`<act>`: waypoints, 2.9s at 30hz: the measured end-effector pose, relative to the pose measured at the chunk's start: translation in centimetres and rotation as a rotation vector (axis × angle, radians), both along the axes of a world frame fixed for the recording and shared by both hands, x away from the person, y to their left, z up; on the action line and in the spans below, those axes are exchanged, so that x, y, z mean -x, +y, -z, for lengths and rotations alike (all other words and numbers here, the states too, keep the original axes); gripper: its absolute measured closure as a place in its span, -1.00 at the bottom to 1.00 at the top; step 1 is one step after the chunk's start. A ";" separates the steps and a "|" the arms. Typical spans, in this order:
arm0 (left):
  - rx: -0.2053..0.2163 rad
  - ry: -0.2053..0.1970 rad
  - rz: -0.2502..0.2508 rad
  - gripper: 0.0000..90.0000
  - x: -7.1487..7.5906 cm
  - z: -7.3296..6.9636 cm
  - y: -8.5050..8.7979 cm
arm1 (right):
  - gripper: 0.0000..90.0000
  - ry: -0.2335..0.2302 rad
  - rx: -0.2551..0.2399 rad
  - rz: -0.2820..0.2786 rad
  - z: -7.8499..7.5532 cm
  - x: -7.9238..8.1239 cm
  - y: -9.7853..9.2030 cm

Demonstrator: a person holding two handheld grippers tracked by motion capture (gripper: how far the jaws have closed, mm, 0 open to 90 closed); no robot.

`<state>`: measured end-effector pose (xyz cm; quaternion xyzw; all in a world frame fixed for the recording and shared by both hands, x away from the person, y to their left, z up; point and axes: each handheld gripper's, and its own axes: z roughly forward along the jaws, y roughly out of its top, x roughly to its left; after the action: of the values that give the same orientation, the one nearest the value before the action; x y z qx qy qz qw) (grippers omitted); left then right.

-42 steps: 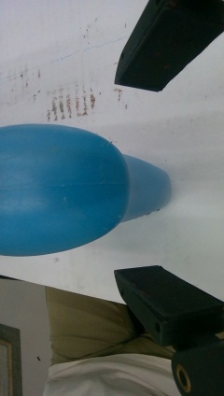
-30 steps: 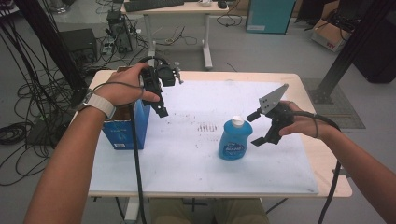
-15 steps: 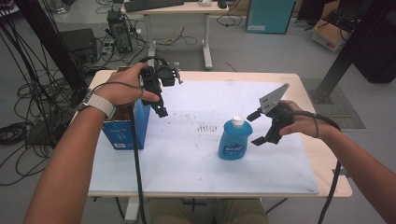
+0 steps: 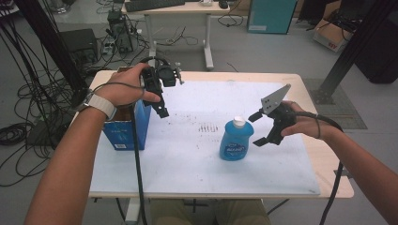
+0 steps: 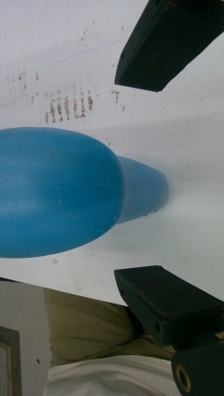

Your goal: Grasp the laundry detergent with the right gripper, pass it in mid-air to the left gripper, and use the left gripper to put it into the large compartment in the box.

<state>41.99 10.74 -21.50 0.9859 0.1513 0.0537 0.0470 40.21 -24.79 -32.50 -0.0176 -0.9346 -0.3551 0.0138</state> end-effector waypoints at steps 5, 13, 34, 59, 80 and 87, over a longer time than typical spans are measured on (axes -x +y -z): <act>-0.017 0.000 0.014 -0.75 -0.1 -0.1 0.0 | -0.85 -0.001 0.000 -0.001 0.0 0.0 0.0; -0.002 0.001 0.001 -0.75 0.0 0.1 0.0 | -0.85 0.000 -0.003 0.001 0.0 0.0 -0.1; 0.004 -0.013 0.001 -0.75 0.0 0.2 0.0 | -0.85 0.004 -0.014 0.009 0.6 0.1 -0.1; 0.005 0.006 -0.014 -0.75 -0.2 0.9 0.0 | -0.86 0.013 -0.086 0.034 2.8 0.4 0.4; 0.011 0.001 -0.018 -0.75 -0.2 1.1 0.1 | -0.83 0.013 -0.138 0.052 4.5 0.6 1.1; 0.010 0.002 -0.018 -0.75 -0.2 1.2 0.1 | -0.80 0.021 -0.168 0.061 5.0 0.6 1.3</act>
<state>42.22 10.87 -22.71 0.9843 0.1606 0.0524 0.0513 39.62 -23.54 -37.46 -0.0483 -0.9003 -0.4323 0.0141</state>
